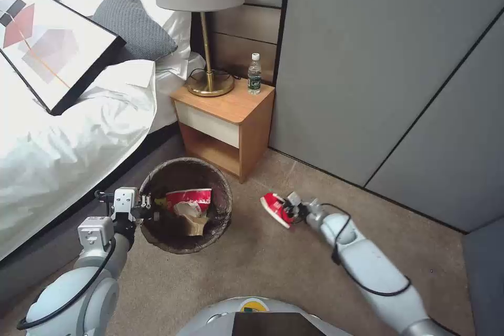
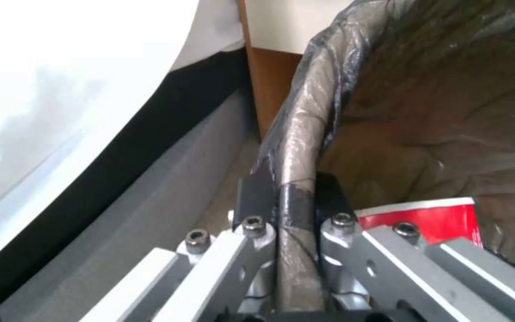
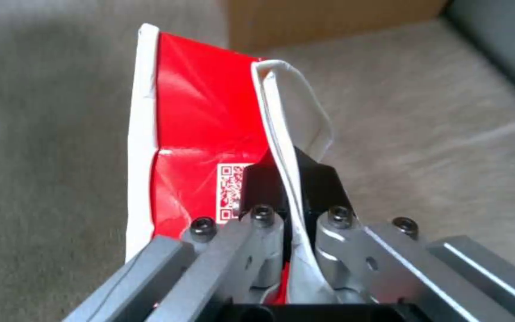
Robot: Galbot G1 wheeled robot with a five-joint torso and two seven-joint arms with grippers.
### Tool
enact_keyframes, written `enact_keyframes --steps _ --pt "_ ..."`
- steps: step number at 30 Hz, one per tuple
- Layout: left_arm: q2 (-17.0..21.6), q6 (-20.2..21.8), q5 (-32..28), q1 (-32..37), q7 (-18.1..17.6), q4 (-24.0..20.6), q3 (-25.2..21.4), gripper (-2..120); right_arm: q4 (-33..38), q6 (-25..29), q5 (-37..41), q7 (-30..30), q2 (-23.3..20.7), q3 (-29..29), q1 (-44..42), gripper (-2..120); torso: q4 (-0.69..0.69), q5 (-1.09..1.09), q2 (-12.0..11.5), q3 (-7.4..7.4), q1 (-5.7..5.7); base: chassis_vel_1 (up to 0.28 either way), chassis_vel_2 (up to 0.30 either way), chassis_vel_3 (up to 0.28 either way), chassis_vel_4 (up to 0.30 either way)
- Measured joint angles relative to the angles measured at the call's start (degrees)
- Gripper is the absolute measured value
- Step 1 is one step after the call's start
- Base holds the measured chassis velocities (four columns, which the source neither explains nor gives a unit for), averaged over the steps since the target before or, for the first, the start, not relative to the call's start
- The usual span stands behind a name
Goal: Pick up the trash bin, then pick up the garbage from the floor and place it into the trash bin.
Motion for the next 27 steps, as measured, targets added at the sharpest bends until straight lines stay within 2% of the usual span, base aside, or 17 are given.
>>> enact_keyframes --steps 2,3,6,7,10,12,16,21,24,27 --pt "-0.01 0.03 0.0 -0.11 0.0 -0.02 0.18 2 4.35 -0.89 1.79 0.2 -1.77 1.57 -1.09 0 -0.01 0.01 0.0 0.0 0.0 0.0 0.0 0.0 0.0" --pt "-0.01 0.03 0.0 -0.11 0.0 -0.02 0.18 2 4.35 -0.89 1.79 0.2 -1.77 1.57 -1.09 0 -0.01 0.01 0.0 0.0 0.0 0.0 0.0 0.0 0.0" --pt "-0.06 0.07 0.01 -0.28 0.0 -0.03 0.34 2 14.08 -3.43 6.77 1.07 -4.5 4.61 -3.18 0 0.02 0.01 0.0 0.0 0.0 0.0 0.0 0.0 0.0" --pt "-0.06 0.07 0.01 -0.28 0.0 -0.03 0.34 2 14.08 -3.43 6.77 1.07 -4.5 4.61 -3.18 0 0.02 0.01 0.0 0.0 0.0 0.0 0.0 0.0 0.0" --pt "-0.08 0.1 0.0 -0.4 -0.01 -0.03 0.35 2 22.58 -5.66 11.35 2.18 -6.09 7.55 -4.31 0 0.02 0.01 0.0 0.0 0.0 0.0 0.0 0.0 0.0" --pt "-0.08 0.1 0.0 -0.4 -0.02 -0.04 0.36 2 23.46 -5.93 11.85 2.34 -6.24 7.87 -4.37 0 0.02 0.0 0.0 0.0 0.0 0.0 0.0 0.0 0.0" --pt "-0.1 0.15 -0.07 -0.42 -0.2 -0.04 0.5 2 31.86 -8.66 16.66 4.97 -7.27 9.85 -4.29 0 0.01 0.01 0.0 0.0 0.0 0.0 0.0 0.0 0.0" --pt "-0.08 0.2 -0.22 -0.41 -0.44 -0.04 0.52 2 37.34 -10.45 19.4 7.05 -7.85 9.68 -3.15 0 0.01 -0.01 0.0 0.0 0.0 0.0 0.0 0.0 0.0" --pt "-0.02 0.2 -0.27 -0.49 -0.55 -0.04 0.59 2 42.34 -12.17 21.42 8.45 -7.93 6.81 -0.82 0 0.02 -0.01 0.0 0.0 0.0 0.0 0.0 0.0 0.0" --pt "0.11 0.2 -0.27 -0.49 -0.57 -0.04 0.68 2 43.67 -12.68 21.68 8.34 -7.97 4.93 0.6 0 0.02 -0.01 0.0 0.0 0.0 0.0 0.0 0.0 0.0"
